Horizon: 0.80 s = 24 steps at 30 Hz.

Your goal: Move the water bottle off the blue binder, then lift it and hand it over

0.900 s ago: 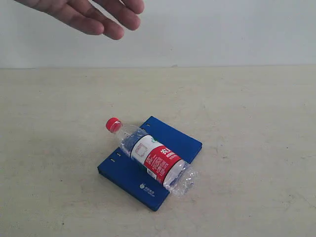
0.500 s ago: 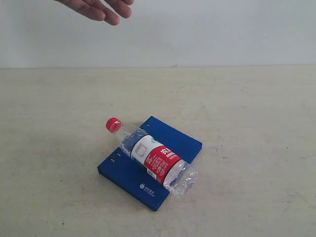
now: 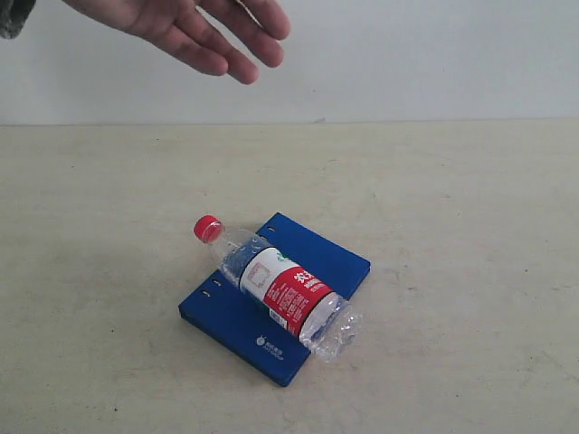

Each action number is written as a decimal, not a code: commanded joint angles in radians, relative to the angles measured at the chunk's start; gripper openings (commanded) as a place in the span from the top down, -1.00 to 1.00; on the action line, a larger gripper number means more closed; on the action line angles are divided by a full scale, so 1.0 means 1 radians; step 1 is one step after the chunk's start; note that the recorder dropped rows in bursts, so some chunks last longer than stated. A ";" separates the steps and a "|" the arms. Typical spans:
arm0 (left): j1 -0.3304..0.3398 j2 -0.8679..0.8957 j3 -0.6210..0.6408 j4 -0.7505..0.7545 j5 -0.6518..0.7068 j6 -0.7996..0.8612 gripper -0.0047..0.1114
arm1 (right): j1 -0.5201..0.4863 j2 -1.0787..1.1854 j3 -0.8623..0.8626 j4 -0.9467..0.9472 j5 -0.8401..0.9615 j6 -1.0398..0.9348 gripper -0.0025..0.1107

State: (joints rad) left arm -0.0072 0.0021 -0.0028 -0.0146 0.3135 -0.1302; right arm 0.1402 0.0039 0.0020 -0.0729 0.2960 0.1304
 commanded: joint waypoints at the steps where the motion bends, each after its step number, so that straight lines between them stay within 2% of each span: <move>1: -0.005 -0.002 0.003 0.004 -0.011 0.004 0.84 | -0.002 -0.004 -0.002 0.001 -0.173 -0.029 0.96; 4: -0.005 -0.002 0.003 0.004 -0.011 0.004 0.84 | -0.002 -0.004 -0.002 0.084 -0.364 0.017 0.96; 8: -0.005 -0.002 0.003 0.004 -0.011 0.004 0.84 | -0.002 -0.004 -0.002 0.336 -0.575 0.404 0.96; 9: -0.005 -0.002 0.003 0.004 -0.011 0.004 0.84 | -0.002 -0.004 -0.002 0.367 -0.609 0.435 0.96; 14: -0.005 -0.002 0.003 0.004 -0.011 0.004 0.84 | -0.002 -0.004 -0.002 0.386 -0.753 0.414 0.96; 17: -0.005 -0.002 0.003 0.004 -0.011 0.004 0.84 | 0.000 -0.004 -0.002 0.351 -0.758 0.627 0.96; 19: -0.005 -0.002 0.003 0.004 -0.011 0.004 0.84 | 0.000 -0.004 -0.017 0.081 -0.758 0.675 0.96; 20: -0.005 -0.002 0.003 0.004 -0.011 0.004 0.84 | 0.000 0.018 -0.106 -0.229 -0.758 0.758 0.96; 21: -0.005 -0.002 0.003 0.004 -0.011 0.004 0.84 | 0.000 0.055 -0.150 -0.420 -0.758 0.861 0.96; 22: -0.005 -0.002 0.003 0.004 -0.011 0.004 0.84 | 0.000 0.194 -0.272 -0.910 -0.791 1.165 0.96; 23: -0.005 -0.002 0.003 0.004 -0.011 0.004 0.84 | 0.000 0.268 -0.332 -1.130 -0.847 1.305 0.96; 24: -0.005 -0.002 0.003 0.004 -0.011 0.004 0.84 | 0.000 0.480 -0.446 -1.581 -1.035 1.613 0.96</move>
State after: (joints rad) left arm -0.0072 0.0021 -0.0028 -0.0146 0.3135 -0.1302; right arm 0.1402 0.2630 -0.3183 -1.0102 -0.5408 1.3708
